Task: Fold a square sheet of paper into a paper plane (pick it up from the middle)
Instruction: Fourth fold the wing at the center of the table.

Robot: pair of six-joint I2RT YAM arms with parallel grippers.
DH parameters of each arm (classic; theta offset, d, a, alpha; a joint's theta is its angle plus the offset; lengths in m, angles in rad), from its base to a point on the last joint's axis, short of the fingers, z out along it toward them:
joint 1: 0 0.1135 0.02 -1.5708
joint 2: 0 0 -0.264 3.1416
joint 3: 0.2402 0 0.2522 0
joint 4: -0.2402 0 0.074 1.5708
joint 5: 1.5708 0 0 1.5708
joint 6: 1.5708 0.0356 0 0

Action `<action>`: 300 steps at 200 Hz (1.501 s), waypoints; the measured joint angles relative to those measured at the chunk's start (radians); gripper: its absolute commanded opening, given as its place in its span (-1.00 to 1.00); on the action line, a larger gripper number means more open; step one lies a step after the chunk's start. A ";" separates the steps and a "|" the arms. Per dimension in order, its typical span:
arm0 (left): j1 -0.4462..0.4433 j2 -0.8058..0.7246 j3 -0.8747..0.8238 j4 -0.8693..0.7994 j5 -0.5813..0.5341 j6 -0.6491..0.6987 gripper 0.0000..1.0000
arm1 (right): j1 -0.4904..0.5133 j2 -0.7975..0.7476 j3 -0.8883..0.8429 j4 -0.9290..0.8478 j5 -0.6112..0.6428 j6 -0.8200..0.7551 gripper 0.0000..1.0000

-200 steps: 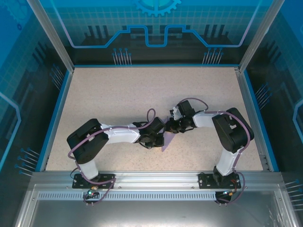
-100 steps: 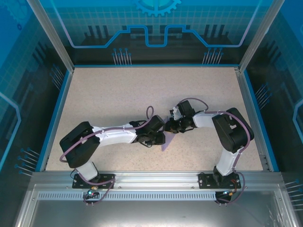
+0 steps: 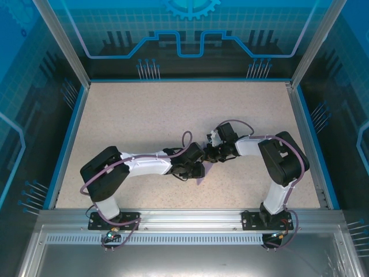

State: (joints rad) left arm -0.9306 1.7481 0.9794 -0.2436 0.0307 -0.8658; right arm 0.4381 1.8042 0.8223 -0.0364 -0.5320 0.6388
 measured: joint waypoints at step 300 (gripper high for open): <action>-0.024 0.019 -0.001 -0.054 -0.013 0.000 -0.79 | -0.001 0.001 -0.011 0.024 -0.008 0.000 -0.78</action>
State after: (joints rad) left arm -0.9550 1.7672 0.9787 -0.2974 0.0174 -0.8661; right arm 0.4374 1.8050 0.8116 -0.0120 -0.5404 0.6388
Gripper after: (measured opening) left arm 0.126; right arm 0.112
